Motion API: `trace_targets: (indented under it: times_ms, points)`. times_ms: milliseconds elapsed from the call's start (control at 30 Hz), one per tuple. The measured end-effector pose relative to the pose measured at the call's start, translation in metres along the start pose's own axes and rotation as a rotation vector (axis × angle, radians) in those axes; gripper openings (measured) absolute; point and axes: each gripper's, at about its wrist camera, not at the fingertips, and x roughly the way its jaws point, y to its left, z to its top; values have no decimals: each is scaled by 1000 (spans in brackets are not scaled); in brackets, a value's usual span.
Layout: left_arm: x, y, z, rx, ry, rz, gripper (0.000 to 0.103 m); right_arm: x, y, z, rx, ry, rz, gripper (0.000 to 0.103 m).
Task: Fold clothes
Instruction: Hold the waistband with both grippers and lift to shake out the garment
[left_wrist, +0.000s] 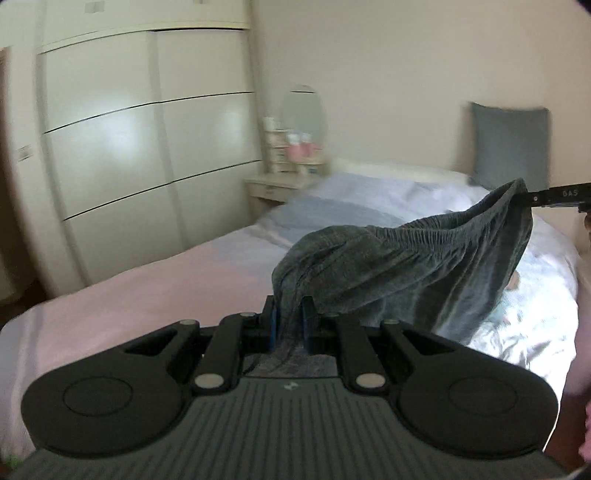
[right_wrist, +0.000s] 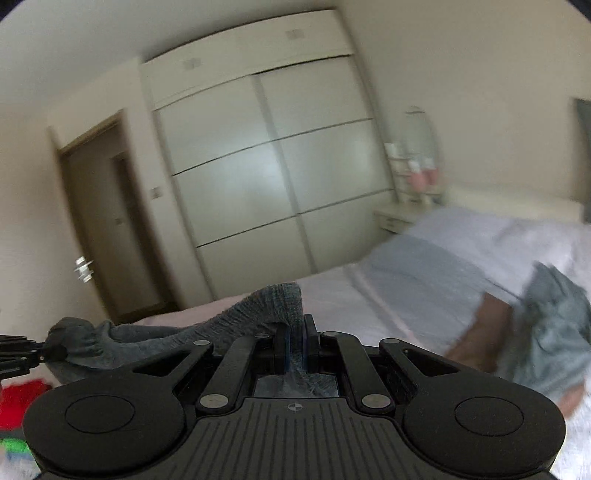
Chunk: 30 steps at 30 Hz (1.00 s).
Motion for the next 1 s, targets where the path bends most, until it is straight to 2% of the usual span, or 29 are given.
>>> trace_targets:
  times_ms: [100, 233, 367, 500, 567, 600, 633, 667, 700, 733, 833, 900, 1000]
  points:
    - [-44, -7, -18, -68, 13, 62, 10, -1, 18, -2, -32, 36, 64, 4]
    - [-98, -14, -41, -157, 72, 104, 11, 2, 39, 4, -85, 85, 140, 4]
    - [-130, 4, -42, -215, 83, 148, 12, 37, 58, 17, -139, 131, 205, 4]
    - [-116, 36, -43, -274, 74, 201, 12, 115, 83, 9, -164, 256, 213, 4]
    - [-84, 57, -54, -301, 104, 229, 13, 172, 91, -4, -160, 352, 201, 5]
    - [-67, 67, -60, -314, 119, 243, 15, 207, 91, -18, -158, 417, 169, 5]
    - [-43, 80, -70, -324, 158, 265, 21, 242, 91, -32, -155, 485, 131, 35]
    - [-20, 92, -83, -328, 211, 294, 39, 270, 90, -46, -151, 539, 60, 76]
    - [4, 104, -96, -332, 266, 324, 50, 291, 88, -60, -145, 569, -7, 83]
    - [28, 116, -109, -335, 320, 353, 54, 306, 82, -77, -123, 590, -39, 83]
    - [77, 143, -151, -376, 522, 432, 51, 314, 62, -118, 0, 684, -106, 83]
    - [81, 153, -170, -417, 572, 424, 51, 302, 43, -144, 70, 733, -116, 83]
    - [77, 161, -199, -453, 627, 362, 51, 293, 20, -175, 103, 824, -171, 83]
